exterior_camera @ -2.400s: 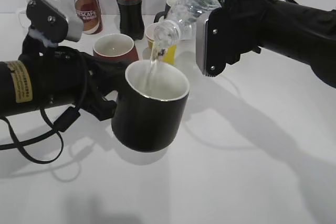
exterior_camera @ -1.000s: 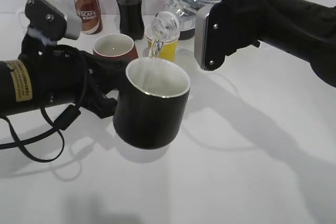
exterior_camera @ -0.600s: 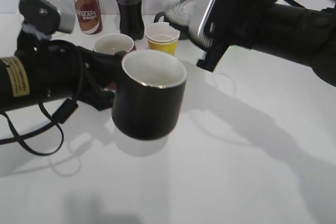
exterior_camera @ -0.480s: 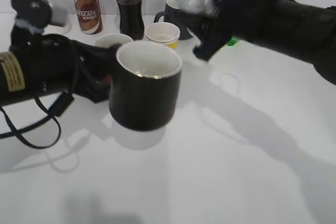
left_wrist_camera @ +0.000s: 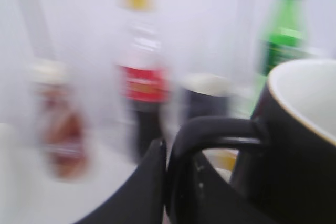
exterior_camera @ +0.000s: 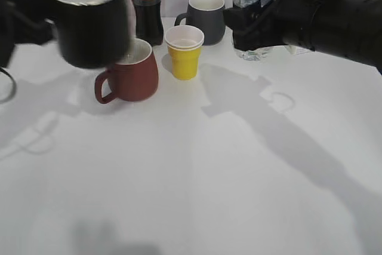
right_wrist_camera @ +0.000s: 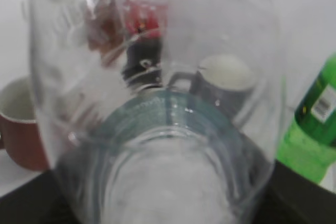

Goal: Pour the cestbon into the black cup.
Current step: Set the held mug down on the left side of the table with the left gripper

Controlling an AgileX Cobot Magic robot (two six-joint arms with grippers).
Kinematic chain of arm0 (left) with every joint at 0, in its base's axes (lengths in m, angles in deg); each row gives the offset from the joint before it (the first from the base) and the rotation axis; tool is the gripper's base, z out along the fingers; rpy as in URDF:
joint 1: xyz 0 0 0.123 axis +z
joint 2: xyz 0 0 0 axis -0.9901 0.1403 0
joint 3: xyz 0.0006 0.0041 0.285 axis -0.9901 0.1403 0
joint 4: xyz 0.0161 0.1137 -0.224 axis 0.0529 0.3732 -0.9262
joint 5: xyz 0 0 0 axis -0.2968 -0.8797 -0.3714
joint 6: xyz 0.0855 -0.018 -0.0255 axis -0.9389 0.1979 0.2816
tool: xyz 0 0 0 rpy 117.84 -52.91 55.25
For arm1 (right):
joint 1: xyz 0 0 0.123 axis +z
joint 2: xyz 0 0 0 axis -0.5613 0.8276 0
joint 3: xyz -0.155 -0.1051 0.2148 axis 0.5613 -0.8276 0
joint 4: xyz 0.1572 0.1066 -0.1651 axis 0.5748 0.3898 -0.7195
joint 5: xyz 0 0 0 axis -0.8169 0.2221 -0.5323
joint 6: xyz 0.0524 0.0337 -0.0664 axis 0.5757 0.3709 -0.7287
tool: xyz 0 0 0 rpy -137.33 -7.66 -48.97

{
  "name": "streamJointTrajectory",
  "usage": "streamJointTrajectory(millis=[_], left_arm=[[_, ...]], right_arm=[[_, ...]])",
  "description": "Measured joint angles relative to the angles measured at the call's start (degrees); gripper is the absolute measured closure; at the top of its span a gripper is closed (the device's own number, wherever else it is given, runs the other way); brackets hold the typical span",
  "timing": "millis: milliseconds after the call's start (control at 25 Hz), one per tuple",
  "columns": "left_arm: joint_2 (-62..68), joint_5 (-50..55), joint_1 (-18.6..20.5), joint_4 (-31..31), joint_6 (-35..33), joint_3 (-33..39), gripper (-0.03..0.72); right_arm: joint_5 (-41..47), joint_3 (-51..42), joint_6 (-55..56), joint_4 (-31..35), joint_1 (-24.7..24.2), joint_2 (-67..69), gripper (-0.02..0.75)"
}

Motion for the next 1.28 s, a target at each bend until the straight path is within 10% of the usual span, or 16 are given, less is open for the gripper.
streamJointTrajectory(millis=[360, 1280], left_arm=[[4.8, -7.7, 11.6, -10.6, -8.4, 0.0, 0.641], [34.5, -27.2, 16.5, -16.7, -11.8, -0.1, 0.641]], right_arm=[[0.5, 0.0, 0.4, 5.0, -0.8, 0.0, 0.288], [5.4, 0.0, 1.8, 4.5, -5.8, 0.0, 0.288]])
